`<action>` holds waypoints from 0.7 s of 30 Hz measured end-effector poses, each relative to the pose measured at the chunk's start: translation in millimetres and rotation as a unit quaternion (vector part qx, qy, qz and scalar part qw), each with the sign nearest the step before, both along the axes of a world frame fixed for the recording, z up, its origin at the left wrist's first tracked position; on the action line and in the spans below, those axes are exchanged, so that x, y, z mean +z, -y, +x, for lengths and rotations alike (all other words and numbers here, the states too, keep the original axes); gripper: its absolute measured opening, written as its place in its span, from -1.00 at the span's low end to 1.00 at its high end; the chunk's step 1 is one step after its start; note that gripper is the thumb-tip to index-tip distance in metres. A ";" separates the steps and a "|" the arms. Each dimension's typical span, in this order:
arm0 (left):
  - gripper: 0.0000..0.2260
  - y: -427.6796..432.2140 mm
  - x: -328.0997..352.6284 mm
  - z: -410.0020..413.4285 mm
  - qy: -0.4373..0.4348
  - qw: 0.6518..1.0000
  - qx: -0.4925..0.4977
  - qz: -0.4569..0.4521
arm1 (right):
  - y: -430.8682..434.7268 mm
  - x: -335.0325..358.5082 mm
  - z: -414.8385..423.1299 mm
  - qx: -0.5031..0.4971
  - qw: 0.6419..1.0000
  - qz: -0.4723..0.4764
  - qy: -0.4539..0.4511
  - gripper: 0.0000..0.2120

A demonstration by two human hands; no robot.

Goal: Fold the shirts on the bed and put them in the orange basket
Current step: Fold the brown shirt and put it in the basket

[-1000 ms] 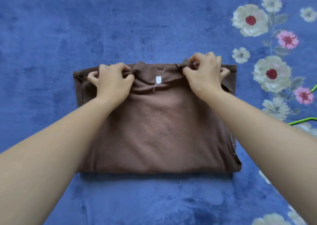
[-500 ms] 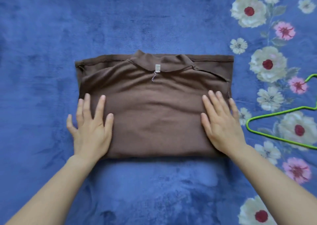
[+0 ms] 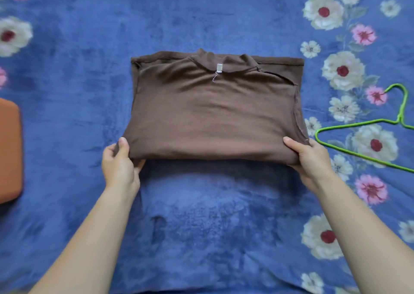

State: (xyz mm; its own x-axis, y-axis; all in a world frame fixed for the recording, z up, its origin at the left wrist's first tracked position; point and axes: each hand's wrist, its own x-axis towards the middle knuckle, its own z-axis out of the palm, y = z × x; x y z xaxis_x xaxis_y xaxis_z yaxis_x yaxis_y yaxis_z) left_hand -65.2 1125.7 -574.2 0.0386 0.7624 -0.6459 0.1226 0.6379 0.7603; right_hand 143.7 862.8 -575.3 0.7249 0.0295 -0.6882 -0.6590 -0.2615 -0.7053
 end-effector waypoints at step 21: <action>-0.28 195.6 -9.5 -0.4 -0.221 0.628 -0.596 0.449 | 50.0 4.4 -4.8 0.110 0.990 -0.035 -0.079 -0.79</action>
State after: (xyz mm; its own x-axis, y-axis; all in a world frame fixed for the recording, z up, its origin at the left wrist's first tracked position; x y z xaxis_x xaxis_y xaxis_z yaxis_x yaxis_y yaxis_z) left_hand -65.6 930.1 -583.7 0.8960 0.4259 -0.1255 0.4316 -0.7695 0.4707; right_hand 138.9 812.8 -570.8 0.5892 0.1231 -0.7986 -0.6814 -0.4555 -0.5729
